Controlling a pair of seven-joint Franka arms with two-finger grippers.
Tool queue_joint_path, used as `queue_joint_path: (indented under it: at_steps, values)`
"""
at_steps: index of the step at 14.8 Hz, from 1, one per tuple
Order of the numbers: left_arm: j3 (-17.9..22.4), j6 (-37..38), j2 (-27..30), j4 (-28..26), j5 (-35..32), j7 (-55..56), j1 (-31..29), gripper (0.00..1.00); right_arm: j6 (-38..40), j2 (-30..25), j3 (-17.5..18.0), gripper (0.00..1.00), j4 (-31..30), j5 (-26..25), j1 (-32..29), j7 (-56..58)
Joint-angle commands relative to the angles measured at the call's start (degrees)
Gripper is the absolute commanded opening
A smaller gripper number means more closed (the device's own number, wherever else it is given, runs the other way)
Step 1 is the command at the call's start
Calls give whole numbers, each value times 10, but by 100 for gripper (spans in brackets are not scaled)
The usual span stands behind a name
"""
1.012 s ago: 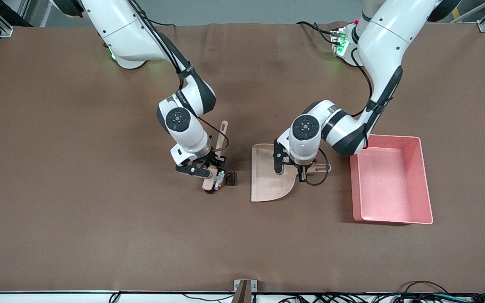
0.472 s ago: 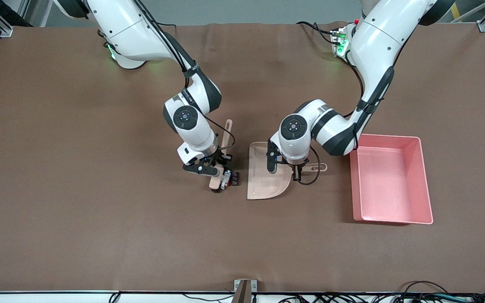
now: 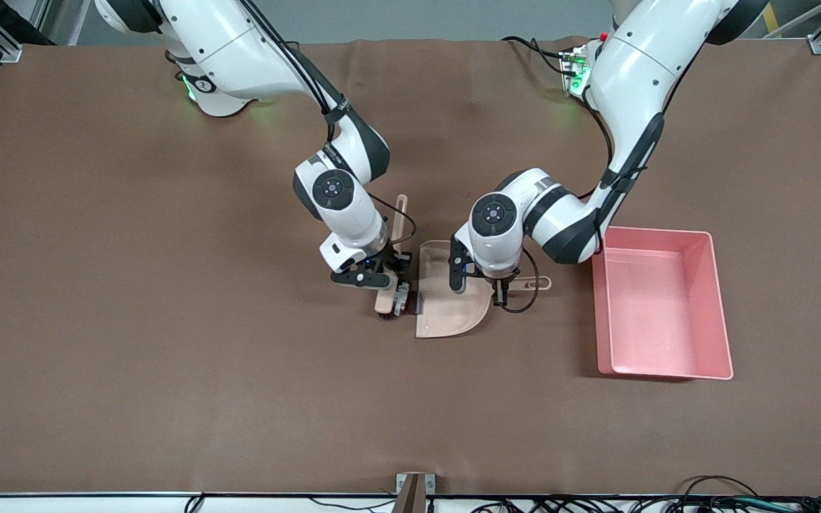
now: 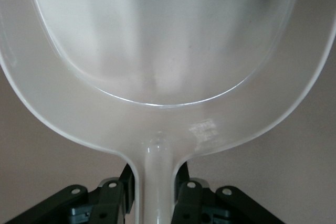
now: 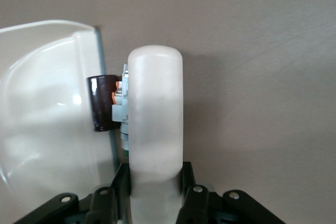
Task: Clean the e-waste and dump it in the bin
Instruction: 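Sweep the switch and capacitor into the dustpan with the right gripper's brush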
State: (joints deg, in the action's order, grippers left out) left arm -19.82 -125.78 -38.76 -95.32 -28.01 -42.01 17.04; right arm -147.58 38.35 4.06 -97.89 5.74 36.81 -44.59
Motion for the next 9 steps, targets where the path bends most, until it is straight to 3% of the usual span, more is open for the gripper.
queue_joint_path:
  at_steps: [1,9]
  values:
    - [2,5,-18,18,-10,17,12,20,2,21,0,1,38,8,18,-9]
    - [3,5,-28,23,-10,32,20,20,9,60,0,1,112,7,42,-45]
